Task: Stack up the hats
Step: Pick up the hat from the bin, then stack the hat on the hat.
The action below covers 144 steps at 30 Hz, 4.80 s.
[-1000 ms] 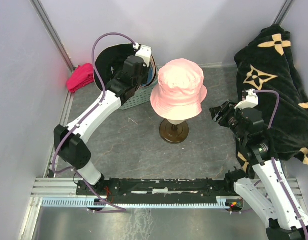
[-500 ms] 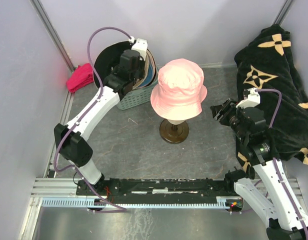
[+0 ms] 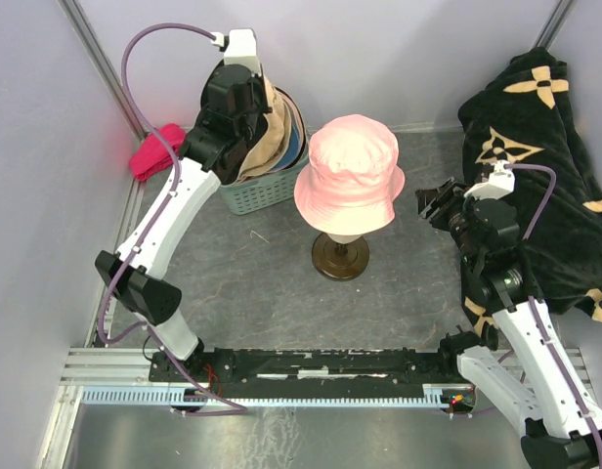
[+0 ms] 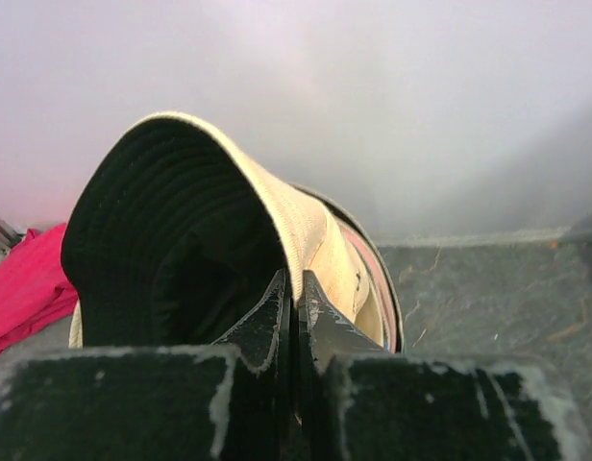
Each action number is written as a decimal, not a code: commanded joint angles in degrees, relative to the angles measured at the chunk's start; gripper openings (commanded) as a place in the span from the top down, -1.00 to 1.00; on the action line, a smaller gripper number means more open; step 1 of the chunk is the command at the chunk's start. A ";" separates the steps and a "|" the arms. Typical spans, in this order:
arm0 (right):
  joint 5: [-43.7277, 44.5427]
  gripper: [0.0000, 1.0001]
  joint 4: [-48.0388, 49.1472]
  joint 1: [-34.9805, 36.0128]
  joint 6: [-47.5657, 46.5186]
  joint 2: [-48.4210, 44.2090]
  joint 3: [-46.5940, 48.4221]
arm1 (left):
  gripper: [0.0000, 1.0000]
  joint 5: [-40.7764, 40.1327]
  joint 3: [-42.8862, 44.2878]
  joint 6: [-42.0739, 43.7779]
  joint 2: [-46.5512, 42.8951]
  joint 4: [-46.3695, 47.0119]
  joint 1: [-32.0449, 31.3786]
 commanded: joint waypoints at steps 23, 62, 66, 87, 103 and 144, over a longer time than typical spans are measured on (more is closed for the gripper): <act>14.59 -0.31 23.28 0.18 -1.35 14.08 8.65 | 0.94 -12.69 27.66 -17.35 12.75 13.94 0.04; -11.02 -0.49 31.86 -0.27 -3.23 43.32 40.58 | 0.94 12.81 39.14 -33.26 31.37 39.95 -2.90; -14.43 -0.49 32.33 -0.50 -3.60 44.19 41.63 | 0.94 12.43 39.76 -34.05 32.40 40.53 -3.48; -18.21 -0.50 29.60 -0.87 -6.98 46.98 44.01 | 0.94 12.60 40.74 -36.63 33.06 42.34 -6.01; -14.02 -0.47 28.83 -1.61 -9.35 48.33 41.09 | 0.94 13.33 41.05 -38.23 30.88 44.05 -6.32; -0.33 0.68 29.06 -2.69 -17.30 37.62 35.06 | 0.94 23.38 22.52 -39.58 11.34 37.31 -7.72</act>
